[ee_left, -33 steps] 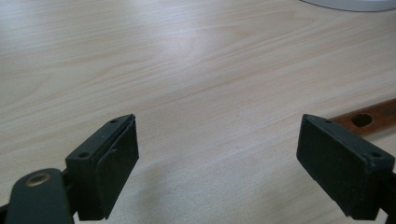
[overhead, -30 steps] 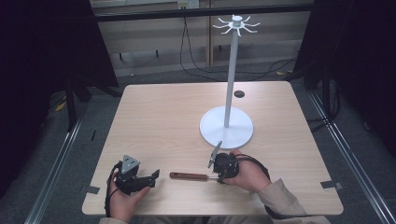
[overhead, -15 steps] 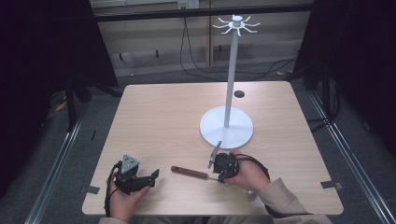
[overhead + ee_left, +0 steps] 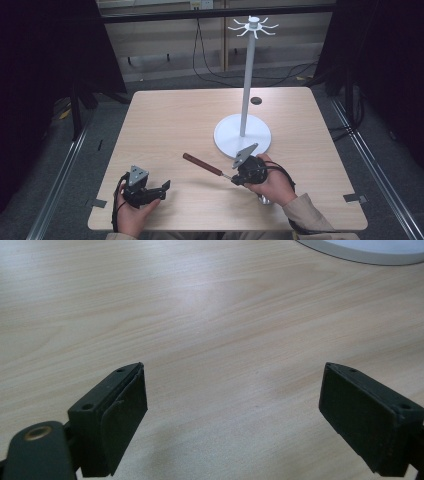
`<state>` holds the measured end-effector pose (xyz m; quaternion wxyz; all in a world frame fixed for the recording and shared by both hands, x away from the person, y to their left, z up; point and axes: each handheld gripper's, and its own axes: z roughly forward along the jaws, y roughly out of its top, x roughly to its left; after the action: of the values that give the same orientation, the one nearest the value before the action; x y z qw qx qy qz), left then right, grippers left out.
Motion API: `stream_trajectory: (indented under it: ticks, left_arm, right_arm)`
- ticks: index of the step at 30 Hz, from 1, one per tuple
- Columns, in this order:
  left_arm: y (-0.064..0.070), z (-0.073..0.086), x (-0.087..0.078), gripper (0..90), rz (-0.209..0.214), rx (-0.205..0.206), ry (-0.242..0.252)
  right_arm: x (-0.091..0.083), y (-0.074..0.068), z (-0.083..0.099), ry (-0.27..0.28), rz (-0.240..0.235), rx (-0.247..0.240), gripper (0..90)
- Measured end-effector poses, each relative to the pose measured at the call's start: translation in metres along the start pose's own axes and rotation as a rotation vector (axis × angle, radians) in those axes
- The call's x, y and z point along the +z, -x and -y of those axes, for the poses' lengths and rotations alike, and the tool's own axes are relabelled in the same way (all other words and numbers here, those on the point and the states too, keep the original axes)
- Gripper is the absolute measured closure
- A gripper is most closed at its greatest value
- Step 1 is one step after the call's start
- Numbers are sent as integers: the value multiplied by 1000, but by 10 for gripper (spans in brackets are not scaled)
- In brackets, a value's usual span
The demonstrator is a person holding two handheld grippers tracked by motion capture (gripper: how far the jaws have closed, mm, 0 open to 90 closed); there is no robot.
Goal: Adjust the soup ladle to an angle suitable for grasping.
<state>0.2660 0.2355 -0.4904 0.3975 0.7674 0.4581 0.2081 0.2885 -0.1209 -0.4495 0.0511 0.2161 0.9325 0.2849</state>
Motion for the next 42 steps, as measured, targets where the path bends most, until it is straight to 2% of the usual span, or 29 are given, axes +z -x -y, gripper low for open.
stream_trajectory:
  ticks: [2, 5, 9, 10, 12, 19, 25, 33, 42]
  left_arm:
    - [0, 0, 0, 121, -5, -1, 2]
    - [1, 0, 1, 121, 3, 0, 0]
    - [2, 0, 1, 120, 2, -4, 5]
    - [2, 0, 1, 120, 1, -2, 7]
    - [1, 0, 1, 120, 4, 0, 12]
    - [1, -1, 1, 110, 16, -10, 26]
    - [1, -1, 1, 108, 16, -7, 27]
    - [1, -1, 2, 101, 15, -10, 36]
    - [2, -2, 2, 71, 27, -20, 52]
  right_arm:
    - [-6, 2, 3, 64, 16, 15, 863]
    - [-14, 4, 5, 129, 25, 31, 863]
    - [-23, 6, 8, 210, 47, 56, 863]
    - [-24, 6, 9, 224, 64, 62, 863]
    - [-27, 7, 10, 254, 66, 72, 863]
    - [-39, 7, 16, 388, 145, 127, 862]
    - [-47, 7, 21, 495, 235, 170, 862]
    - [-55, 9, 24, 577, 310, 233, 862]
    - [-61, 8, 25, 639, 383, 260, 862]
